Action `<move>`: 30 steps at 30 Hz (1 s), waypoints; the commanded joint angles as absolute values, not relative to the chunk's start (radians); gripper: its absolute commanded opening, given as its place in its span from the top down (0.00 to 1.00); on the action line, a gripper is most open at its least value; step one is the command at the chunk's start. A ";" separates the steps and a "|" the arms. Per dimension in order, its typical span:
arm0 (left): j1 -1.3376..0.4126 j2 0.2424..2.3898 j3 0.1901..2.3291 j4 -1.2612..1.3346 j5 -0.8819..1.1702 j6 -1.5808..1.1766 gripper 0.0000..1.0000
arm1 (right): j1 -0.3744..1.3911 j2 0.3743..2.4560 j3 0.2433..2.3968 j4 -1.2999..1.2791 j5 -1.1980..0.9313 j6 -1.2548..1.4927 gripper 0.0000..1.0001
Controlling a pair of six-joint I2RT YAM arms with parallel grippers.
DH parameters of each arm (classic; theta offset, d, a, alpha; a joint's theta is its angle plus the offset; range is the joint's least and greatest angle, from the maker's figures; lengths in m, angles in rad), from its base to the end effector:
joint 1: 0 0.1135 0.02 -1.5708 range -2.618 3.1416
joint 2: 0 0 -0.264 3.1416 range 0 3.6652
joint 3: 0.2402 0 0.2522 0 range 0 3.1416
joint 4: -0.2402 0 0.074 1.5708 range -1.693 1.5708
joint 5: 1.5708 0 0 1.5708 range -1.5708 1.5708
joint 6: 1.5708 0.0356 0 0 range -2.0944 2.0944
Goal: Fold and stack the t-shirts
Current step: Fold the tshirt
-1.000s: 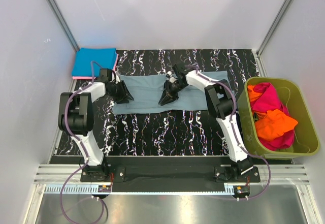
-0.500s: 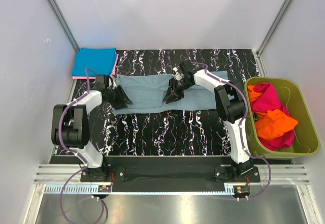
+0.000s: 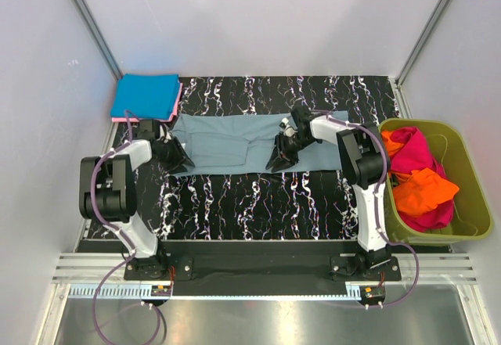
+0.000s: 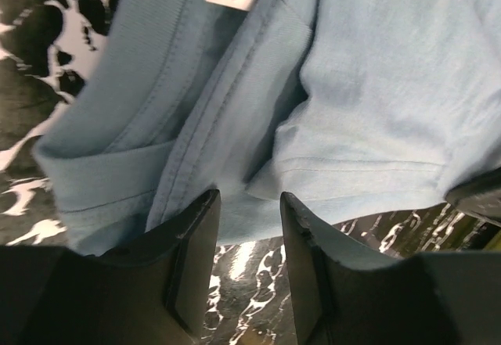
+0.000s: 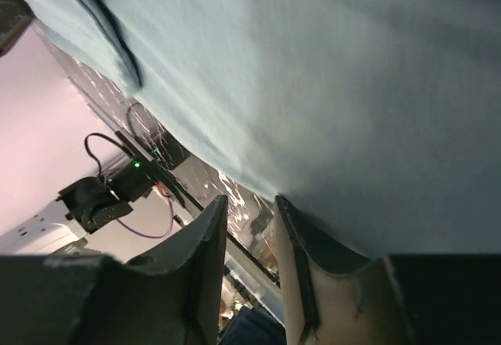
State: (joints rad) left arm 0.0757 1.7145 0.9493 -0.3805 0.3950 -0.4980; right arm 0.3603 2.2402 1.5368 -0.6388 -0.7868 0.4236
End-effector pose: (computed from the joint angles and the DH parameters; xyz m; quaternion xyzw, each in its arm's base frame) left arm 0.3202 0.0105 0.1510 -0.2315 0.9310 -0.2309 0.1621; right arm 0.3953 0.1759 0.1113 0.0147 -0.9185 -0.3922 0.0481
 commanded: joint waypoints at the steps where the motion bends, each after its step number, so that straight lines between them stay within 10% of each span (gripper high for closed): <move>1: 0.080 1.619 0.968 -0.422 0.291 -0.440 0.56 | 0.371 2.107 1.497 -0.638 -0.749 0.411 0.61; 17: -0.192 1.572 1.116 -0.465 -0.138 -0.799 0.45 | 0.368 2.120 1.877 -1.072 0.035 0.216 0.20; 30: -0.253 1.940 1.380 -0.514 -0.163 -0.824 0.44 | 0.373 2.227 1.810 -1.045 0.055 0.202 0.06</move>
State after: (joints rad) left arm -0.2543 1.9087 1.3144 -0.5194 -0.1284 -0.8516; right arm 0.3645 2.2269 1.8378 -1.0420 0.0193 0.2115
